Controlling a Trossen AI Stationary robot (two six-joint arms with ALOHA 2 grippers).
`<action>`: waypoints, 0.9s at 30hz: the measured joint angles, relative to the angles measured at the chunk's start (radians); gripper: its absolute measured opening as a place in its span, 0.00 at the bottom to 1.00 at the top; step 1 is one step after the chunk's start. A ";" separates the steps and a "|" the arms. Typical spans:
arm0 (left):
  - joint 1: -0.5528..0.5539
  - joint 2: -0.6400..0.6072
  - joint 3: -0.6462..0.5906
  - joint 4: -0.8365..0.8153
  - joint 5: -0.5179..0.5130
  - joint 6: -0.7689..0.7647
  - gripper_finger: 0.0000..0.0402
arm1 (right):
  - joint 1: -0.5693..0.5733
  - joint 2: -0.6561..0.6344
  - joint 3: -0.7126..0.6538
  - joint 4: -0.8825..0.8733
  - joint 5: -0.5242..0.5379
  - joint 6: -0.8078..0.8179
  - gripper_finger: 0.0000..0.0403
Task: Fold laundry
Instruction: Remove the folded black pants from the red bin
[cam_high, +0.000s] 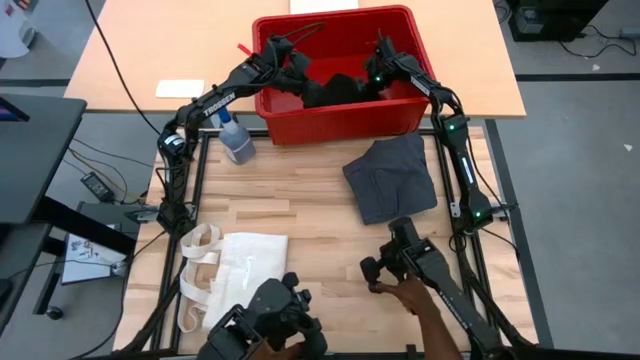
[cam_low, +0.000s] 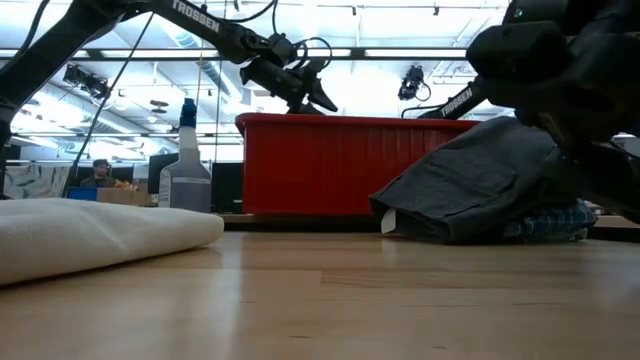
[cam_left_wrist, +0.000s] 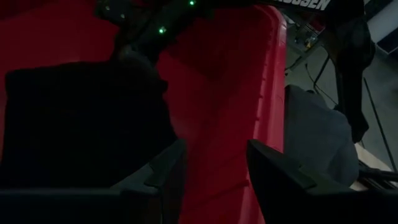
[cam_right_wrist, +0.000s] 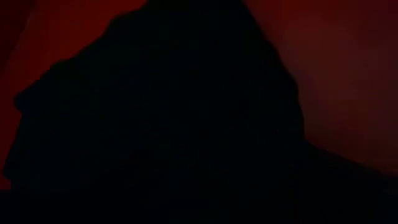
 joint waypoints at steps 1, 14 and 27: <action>0.000 0.000 0.000 0.001 0.000 -0.001 0.43 | 0.003 0.000 0.000 -0.005 0.000 -0.009 0.97; 0.012 -0.023 0.000 0.016 0.011 -0.017 0.43 | 0.017 0.005 -0.003 -0.072 -0.114 -0.010 0.25; 0.110 -0.101 0.001 0.048 -0.001 -0.012 0.43 | -0.020 -0.161 0.045 -0.009 -0.253 0.109 0.14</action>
